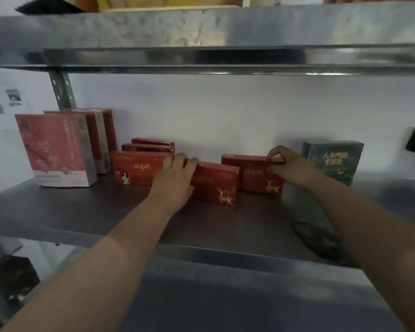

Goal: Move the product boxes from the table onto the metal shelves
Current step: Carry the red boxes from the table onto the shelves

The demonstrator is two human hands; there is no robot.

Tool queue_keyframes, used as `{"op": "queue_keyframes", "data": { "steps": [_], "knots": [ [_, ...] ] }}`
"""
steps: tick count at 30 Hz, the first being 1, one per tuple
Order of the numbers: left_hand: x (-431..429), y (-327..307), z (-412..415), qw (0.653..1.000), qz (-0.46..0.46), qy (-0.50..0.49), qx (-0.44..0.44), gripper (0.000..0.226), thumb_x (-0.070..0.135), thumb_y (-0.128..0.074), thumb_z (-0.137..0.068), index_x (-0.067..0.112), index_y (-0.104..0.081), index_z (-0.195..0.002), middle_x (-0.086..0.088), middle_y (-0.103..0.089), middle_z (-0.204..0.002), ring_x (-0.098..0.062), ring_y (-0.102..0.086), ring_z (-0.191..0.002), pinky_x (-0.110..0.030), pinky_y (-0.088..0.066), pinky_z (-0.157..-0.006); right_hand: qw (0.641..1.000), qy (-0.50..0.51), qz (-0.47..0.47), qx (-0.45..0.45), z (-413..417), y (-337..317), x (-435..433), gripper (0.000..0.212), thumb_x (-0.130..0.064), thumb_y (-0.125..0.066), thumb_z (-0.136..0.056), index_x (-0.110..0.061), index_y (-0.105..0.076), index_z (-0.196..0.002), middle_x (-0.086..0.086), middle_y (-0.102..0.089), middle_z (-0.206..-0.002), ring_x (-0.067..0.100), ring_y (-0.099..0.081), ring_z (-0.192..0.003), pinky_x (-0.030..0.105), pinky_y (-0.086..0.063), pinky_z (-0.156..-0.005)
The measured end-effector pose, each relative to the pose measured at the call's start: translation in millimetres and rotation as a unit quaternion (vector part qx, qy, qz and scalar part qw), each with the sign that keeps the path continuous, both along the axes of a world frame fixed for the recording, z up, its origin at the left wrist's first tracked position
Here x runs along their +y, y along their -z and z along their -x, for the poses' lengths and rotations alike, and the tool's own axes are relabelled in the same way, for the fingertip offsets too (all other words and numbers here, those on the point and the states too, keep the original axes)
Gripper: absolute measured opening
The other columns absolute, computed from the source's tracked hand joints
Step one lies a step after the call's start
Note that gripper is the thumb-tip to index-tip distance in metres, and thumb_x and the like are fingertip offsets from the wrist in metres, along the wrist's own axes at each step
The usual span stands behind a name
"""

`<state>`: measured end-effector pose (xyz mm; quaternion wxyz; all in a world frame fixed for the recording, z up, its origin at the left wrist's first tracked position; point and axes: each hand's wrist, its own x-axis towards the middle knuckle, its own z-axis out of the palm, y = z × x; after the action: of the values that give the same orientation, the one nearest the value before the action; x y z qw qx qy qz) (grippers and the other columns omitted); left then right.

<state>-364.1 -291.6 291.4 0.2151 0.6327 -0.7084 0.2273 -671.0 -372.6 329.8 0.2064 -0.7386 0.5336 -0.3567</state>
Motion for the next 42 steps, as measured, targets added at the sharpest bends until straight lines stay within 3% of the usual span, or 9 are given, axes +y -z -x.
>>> {"op": "queue_keyframes", "data": {
  "steps": [4,8,14,21,24,27,30,33,42],
  "knots": [
    [-21.9,-4.6,14.4,0.999,-0.021,-0.026,-0.037,0.073,0.036,-0.074,-0.08,0.019,-0.037,-0.142,-0.01,-0.039,-0.135,-0.032,-0.035,-0.126,-0.046,-0.054,-0.086,0.998,-0.04,-0.029,0.025,-12.2,-5.8,-36.9,0.016,-0.019,-0.067,-0.089,-0.034,-0.063,-0.094,0.007,-0.065,-0.097,0.024,-0.065,-0.08,0.046,-0.062,-0.068],
    [-41.6,-11.1,22.5,0.995,-0.046,-0.06,-0.062,0.071,0.036,-0.07,-0.085,0.017,-0.033,-0.142,-0.011,-0.036,-0.135,-0.033,-0.033,-0.126,-0.041,-0.052,-0.082,0.995,-0.053,-0.08,-0.022,-32.8,-15.3,-63.0,0.009,-0.028,-0.06,-0.095,-0.029,-0.069,-0.095,0.003,-0.059,-0.109,0.022,-0.058,-0.099,0.051,-0.064,-0.065],
    [-57.3,-0.5,23.6,0.995,-0.057,-0.077,-0.017,0.08,0.029,-0.067,-0.089,0.013,-0.021,-0.153,-0.011,-0.026,-0.146,-0.035,-0.023,-0.135,-0.044,-0.056,-0.088,0.992,-0.085,-0.087,-0.026,-71.9,-17.3,-89.4,0.01,-0.026,-0.062,-0.092,-0.028,-0.072,-0.093,0.005,-0.065,-0.11,0.024,-0.064,-0.097,0.049,-0.064,-0.069],
    [-54.1,10.9,19.4,0.997,-0.053,-0.044,0.031,0.099,0.042,-0.063,-0.089,0.018,0.003,-0.159,-0.007,-0.013,-0.153,-0.03,-0.008,-0.145,-0.039,-0.049,-0.1,0.991,-0.11,-0.074,0.023,-102.0,-24.9,-101.2,0.014,-0.034,-0.061,-0.095,-0.028,-0.072,-0.1,-0.003,-0.066,-0.112,0.017,-0.062,-0.099,0.04,-0.06,-0.077],
    [-52.2,15.9,17.2,0.998,-0.028,-0.03,0.045,0.09,0.034,-0.062,-0.085,0.009,-0.014,-0.157,-0.011,-0.024,-0.151,-0.032,-0.018,-0.143,-0.039,-0.047,-0.101,0.985,-0.15,-0.014,0.081,-107.9,-28.8,-94.9,0.031,-0.052,-0.057,-0.096,-0.03,-0.072,-0.111,-0.011,-0.066,-0.115,0.008,-0.059,-0.101,0.028,-0.047,-0.082],
    [-51.8,19.4,16.3,0.996,0.064,0.015,0.055,0.053,0.022,-0.059,-0.077,0.005,-0.048,-0.127,-0.015,-0.049,-0.127,-0.034,-0.044,-0.119,-0.04,-0.053,-0.087,0.973,-0.208,0.031,0.1,-112.7,-26.1,-86.8,0.035,-0.063,-0.061,-0.089,-0.036,-0.073,-0.107,-0.018,-0.067,-0.112,0.003,-0.059,-0.106,0.028,-0.046,-0.091],
    [-45.4,16.1,10.8,0.997,-0.028,0.034,0.071,0.015,0.028,-0.055,-0.088,0.017,-0.053,-0.099,0.0,-0.055,-0.099,-0.021,-0.053,-0.092,-0.035,-0.05,-0.07,0.951,-0.231,0.084,0.189,-115.8,-20.0,-85.5,0.052,-0.076,-0.068,-0.072,-0.038,-0.071,-0.108,-0.015,-0.064,-0.11,0.006,-0.059,-0.104,0.034,-0.05,-0.093],
    [-47.2,19.1,2.1,0.987,-0.152,0.037,0.042,0.015,0.039,-0.054,-0.092,0.026,-0.054,-0.085,0.003,-0.054,-0.092,-0.017,-0.053,-0.089,-0.035,-0.05,-0.077,0.935,-0.204,0.123,0.263,-116.8,-14.5,-86.7,0.066,-0.077,-0.066,-0.065,-0.038,-0.065,-0.118,-0.008,-0.057,-0.117,0.014,-0.054,-0.108,0.039,-0.049,-0.093],
    [-49.6,24.0,-0.6,0.985,-0.139,0.08,0.069,0.017,0.038,-0.06,-0.09,0.023,-0.055,-0.082,0.005,-0.052,-0.093,-0.015,-0.049,-0.093,-0.032,-0.047,-0.08,0.925,-0.149,0.16,0.31,-128.1,-7.5,-89.2,0.054,-0.063,-0.06,-0.075,-0.027,-0.067,-0.113,-0.004,-0.058,-0.109,0.018,-0.058,-0.099,0.041,-0.054,-0.084]
  ]
}}
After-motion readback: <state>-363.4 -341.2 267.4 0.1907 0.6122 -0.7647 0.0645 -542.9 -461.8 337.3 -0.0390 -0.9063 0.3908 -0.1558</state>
